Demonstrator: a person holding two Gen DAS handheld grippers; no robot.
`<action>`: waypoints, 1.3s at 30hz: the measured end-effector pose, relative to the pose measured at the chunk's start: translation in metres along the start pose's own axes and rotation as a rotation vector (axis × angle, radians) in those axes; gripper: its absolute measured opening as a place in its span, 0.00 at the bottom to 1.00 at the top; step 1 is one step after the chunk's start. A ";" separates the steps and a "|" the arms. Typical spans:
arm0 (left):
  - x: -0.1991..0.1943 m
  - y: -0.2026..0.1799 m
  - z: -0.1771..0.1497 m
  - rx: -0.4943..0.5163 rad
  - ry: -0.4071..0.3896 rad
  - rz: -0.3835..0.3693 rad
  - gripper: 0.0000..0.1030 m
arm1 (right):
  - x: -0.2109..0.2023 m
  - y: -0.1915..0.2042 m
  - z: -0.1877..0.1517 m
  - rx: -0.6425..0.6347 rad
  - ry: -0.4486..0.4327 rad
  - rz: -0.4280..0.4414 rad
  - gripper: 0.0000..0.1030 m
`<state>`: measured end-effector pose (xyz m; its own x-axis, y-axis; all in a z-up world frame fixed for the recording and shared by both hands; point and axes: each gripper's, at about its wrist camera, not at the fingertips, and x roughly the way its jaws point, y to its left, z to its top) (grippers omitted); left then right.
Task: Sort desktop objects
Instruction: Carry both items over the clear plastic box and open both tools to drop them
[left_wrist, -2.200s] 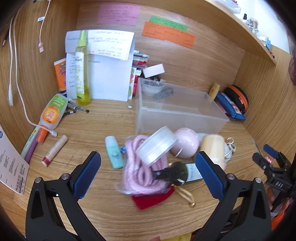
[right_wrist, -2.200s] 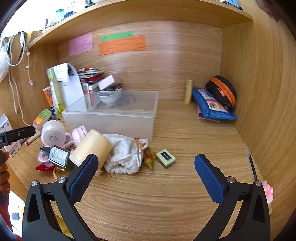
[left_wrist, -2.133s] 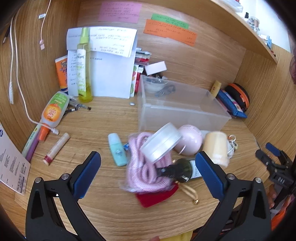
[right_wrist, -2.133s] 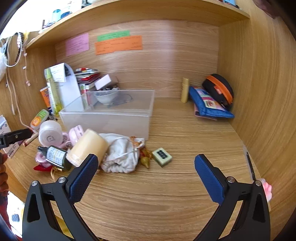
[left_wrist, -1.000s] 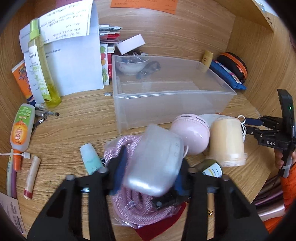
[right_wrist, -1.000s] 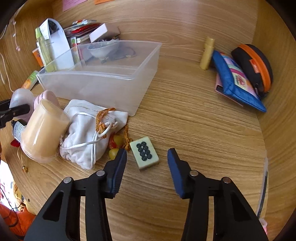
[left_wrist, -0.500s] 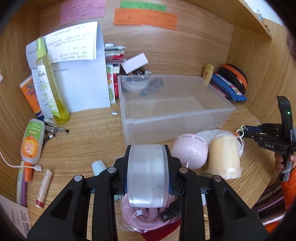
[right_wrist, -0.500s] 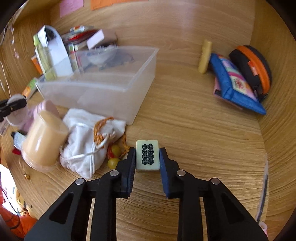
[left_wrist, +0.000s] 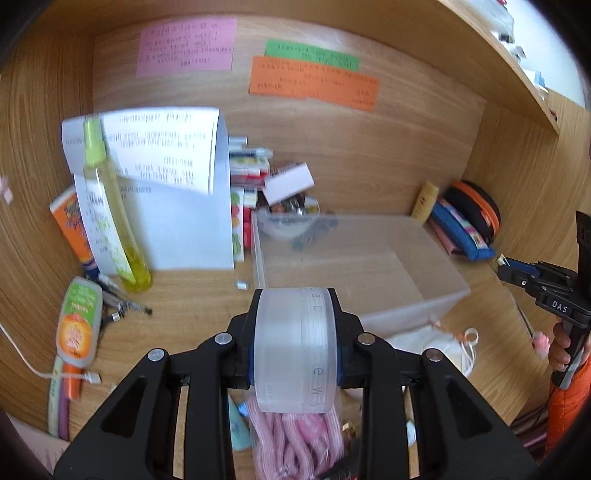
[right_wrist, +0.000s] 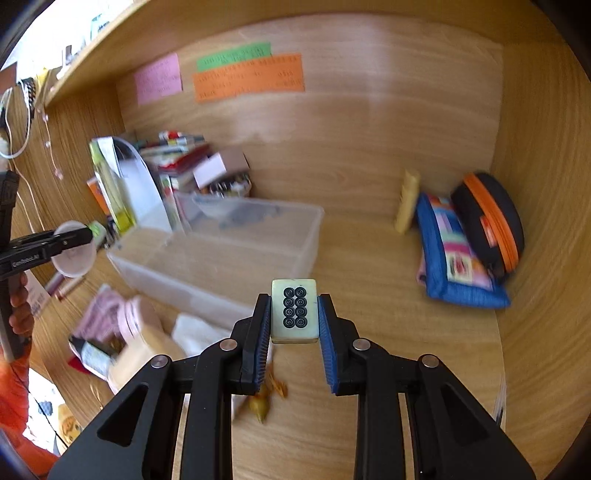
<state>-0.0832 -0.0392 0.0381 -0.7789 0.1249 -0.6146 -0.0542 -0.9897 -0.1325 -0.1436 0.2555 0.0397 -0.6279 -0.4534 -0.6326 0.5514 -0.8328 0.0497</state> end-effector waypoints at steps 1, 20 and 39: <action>0.000 -0.001 0.004 -0.001 -0.005 -0.001 0.28 | -0.002 0.000 0.003 -0.004 -0.009 0.014 0.22; 0.067 -0.025 0.040 0.050 0.101 -0.041 0.28 | 0.089 0.034 0.052 -0.093 0.083 0.149 0.22; 0.128 -0.040 0.022 0.152 0.253 -0.041 0.28 | 0.160 0.047 0.043 -0.237 0.337 0.136 0.22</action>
<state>-0.1945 0.0153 -0.0179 -0.5949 0.1593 -0.7879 -0.1898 -0.9803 -0.0549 -0.2414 0.1305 -0.0259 -0.3480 -0.3925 -0.8514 0.7521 -0.6591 -0.0036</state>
